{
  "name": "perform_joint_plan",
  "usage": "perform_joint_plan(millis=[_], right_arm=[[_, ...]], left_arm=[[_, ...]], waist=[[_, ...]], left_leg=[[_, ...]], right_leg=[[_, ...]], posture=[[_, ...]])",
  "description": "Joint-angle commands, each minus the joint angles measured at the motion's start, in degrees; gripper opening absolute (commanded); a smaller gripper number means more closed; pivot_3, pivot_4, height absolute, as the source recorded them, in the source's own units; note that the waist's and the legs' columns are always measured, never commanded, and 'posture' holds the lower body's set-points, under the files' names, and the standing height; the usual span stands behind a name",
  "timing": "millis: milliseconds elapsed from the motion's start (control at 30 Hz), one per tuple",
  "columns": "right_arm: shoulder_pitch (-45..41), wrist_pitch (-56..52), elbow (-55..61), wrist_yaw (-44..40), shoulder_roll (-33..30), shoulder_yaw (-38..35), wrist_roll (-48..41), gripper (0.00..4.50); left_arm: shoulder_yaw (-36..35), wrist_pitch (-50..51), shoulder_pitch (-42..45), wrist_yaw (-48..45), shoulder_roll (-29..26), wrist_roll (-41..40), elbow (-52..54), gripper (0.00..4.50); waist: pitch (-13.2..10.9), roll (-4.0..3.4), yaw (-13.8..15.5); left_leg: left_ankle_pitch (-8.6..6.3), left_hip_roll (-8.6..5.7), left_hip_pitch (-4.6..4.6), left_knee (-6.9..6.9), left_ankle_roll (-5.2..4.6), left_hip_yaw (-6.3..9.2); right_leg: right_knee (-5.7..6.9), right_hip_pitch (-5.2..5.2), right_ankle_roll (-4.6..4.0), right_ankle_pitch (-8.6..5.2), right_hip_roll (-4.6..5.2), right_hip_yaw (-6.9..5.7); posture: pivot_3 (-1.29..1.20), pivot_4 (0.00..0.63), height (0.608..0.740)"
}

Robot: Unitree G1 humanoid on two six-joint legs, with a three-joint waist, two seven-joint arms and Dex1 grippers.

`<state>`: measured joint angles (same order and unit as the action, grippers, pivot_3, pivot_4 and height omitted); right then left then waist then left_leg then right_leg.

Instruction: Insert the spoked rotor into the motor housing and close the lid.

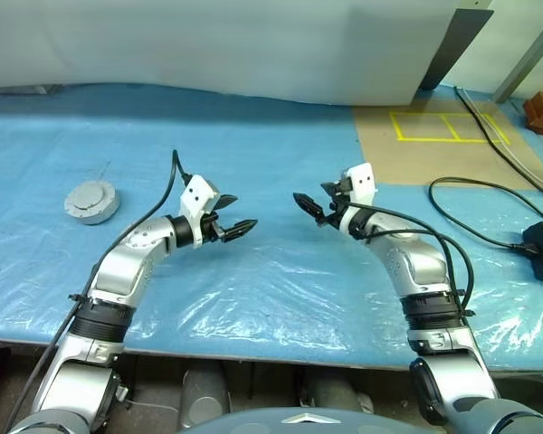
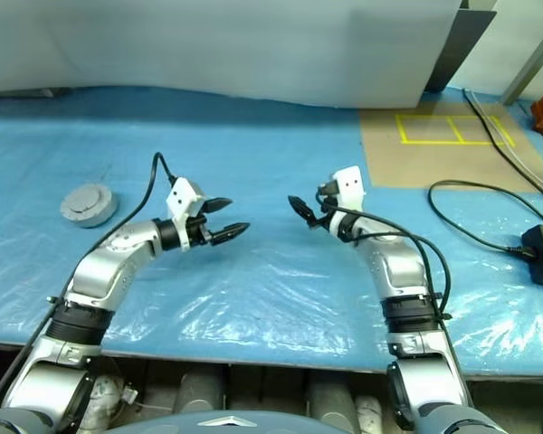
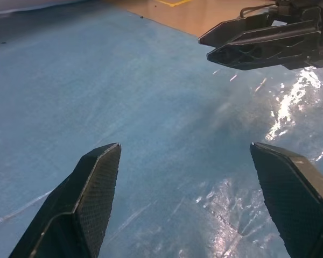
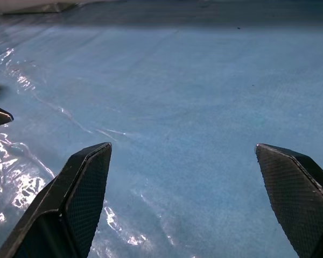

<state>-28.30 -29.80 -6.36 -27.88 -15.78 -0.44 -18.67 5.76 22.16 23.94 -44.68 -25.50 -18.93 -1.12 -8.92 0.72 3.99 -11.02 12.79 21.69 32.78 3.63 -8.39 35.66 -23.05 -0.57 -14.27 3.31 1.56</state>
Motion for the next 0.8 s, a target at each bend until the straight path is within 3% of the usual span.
perform_joint_plan(millis=[33, 233, 467, 800], right_arm=[[-1.7, 2.9, -0.7, 0.6, 0.7, -0.3, 1.2, 4.5], [-1.4, 3.6, -0.9, 2.3, 1.1, -1.4, 1.5, 4.5], [0.9, 3.6, 0.3, 4.0, 1.2, -1.4, 2.7, 4.5], [3.1, 1.3, 4.1, 5.8, 2.3, -1.7, 2.5, 4.5]], left_arm=[[-2.9, -1.7, 0.4, 1.7, 0.9, -0.4, 1.0, 4.04], [-2.2, -2.9, 1.0, 2.5, 1.3, 2.0, 0.4, 4.04], [-3.2, -0.3, 1.7, -1.9, 1.3, -2.2, 1.0, 4.04], [-3.5, -1.0, 4.4, -3.0, 1.6, -1.2, -3.4, 4.04]], waist=[[0.0, 0.0, 0.0], [0.0, 0.0, 0.0], [0.0, -0.01, 0.0], [0.0, -0.07, 0.0]], left_leg=[[0.0, 0.0, 0.0, 0.0, 0.0, 0.0], [0.0, 0.0, 0.02, -0.01, 0.0, 0.0], [0.0, 0.0, 0.02, -0.02, 0.0, 0.0], [0.0, 0.01, -0.03, -0.03, 0.0, 0.0]], right_leg=[[0.0, 0.0, 0.0, 0.0, 0.0, 0.0], [-0.03, 0.0, 0.0, 0.0, 0.0, -0.01], [-0.02, 0.0, 0.0, 0.0, 0.0, -0.01], [-0.01, 0.0, 0.0, 0.0, -0.01, 0.01]], posture=[[0.0, 0.15, 0.74], [0.0, 0.15, 0.74], [0.0, 0.15, 0.74], [0.0, 0.15, 0.74]])
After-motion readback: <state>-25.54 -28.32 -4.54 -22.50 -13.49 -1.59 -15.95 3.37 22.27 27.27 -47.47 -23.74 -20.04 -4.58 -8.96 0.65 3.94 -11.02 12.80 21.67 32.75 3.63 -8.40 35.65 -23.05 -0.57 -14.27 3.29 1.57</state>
